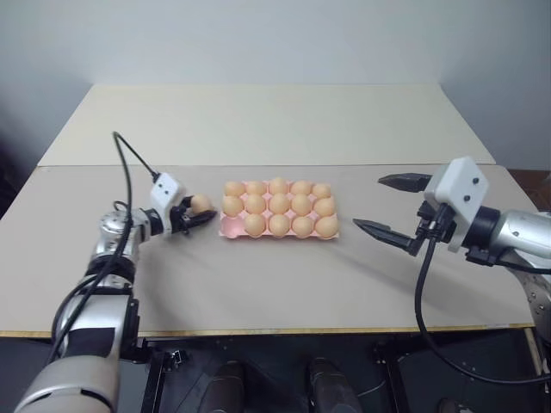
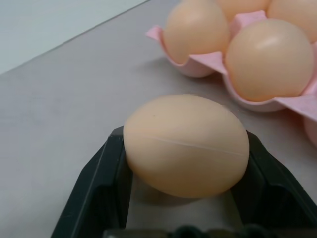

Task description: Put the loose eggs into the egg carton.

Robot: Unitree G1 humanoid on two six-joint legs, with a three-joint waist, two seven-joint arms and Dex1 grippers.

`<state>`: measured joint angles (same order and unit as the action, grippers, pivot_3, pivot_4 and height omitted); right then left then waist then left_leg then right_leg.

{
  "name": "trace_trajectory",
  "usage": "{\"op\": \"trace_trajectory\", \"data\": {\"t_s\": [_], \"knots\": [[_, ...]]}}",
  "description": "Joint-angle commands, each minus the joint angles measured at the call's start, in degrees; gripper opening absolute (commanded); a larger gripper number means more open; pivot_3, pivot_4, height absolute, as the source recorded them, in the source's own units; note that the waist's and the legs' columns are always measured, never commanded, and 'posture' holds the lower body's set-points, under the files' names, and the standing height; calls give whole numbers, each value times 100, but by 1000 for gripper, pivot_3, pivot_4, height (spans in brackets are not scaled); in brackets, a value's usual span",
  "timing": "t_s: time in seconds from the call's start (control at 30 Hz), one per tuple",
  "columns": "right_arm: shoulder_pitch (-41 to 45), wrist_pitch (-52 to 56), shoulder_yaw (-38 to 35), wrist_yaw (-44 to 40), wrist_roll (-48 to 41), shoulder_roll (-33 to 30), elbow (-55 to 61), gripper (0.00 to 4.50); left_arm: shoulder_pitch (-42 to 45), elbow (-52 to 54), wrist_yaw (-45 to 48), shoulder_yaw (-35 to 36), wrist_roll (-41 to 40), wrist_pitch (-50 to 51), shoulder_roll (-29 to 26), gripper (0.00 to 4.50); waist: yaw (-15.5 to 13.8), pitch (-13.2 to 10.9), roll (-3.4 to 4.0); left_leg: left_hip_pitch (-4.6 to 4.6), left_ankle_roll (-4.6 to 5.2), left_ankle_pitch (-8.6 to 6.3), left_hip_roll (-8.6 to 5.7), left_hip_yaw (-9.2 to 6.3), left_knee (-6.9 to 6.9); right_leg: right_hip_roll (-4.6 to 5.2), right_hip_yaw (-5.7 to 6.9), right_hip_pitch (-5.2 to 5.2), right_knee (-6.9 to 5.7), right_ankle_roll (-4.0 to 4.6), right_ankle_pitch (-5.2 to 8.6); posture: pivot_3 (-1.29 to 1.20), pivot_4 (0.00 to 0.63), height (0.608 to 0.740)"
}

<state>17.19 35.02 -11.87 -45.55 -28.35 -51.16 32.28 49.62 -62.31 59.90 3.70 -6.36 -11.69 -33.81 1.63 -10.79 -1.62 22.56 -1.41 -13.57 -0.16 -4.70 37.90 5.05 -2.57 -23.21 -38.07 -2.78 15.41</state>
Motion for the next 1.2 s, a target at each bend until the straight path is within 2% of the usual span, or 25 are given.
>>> {"op": "trace_trajectory", "data": {"t_s": [0.03,0.27,0.47,0.67,0.7,0.83,1.03,1.2], "knots": [[-9,-8,-185,65,-115,9,207,4500,-159,1156,509,280,-542,421,-167,2412,0,0,0,0,0,0,0,0,0,0,0,0,0,0,0,0,150,740],[16,-24,-108,81,-108,55,164,4500,-1211,3752,990,166,-1270,1738,-107,2412,-3,0,0,-1,-1,0,0,-2,0,2,-1,2,-2,0,0,0,150,740],[62,-18,-71,90,-95,69,157,4500,-1432,4183,1092,-160,-1257,2086,40,2412,-12,0,0,-3,0,1,0,-2,2,1,-1,4,-1,0,0,0,150,740],[41,-1,-99,107,-90,57,188,4500,-1280,3788,1137,-424,-1004,2002,36,4351,6,0,0,-3,0,0,0,-2,2,-1,-1,4,-1,0,0,0,150,740],[37,0,-105,110,-91,57,193,4500,-1255,3752,1114,-418,-987,1948,35,4478,5,0,0,-3,0,0,0,-2,2,-1,-1,4,-1,0,0,0,150,740],[24,-5,-97,124,-79,68,197,4500,-1222,3806,983,-247,-995,1761,-54,4478,1,0,0,-2,0,0,0,-2,2,0,0,4,1,0,0,0,150,740],[19,-67,-123,22,-83,35,71,4500,-1512,4665,1040,418,-1560,2450,-728,4478,66,0,0,-1,0,0,2,-3,1,-1,-1,1,-1,0,0,0,150,740],[48,-225,-213,-268,-61,-81,-259,4500,-2521,5926,1028,1315,-2145,3275,-1620,4478,115,-1,4,-7,0,0,5,-1,-3,-2,-6,0,0,0,1,0,150,740]]}}
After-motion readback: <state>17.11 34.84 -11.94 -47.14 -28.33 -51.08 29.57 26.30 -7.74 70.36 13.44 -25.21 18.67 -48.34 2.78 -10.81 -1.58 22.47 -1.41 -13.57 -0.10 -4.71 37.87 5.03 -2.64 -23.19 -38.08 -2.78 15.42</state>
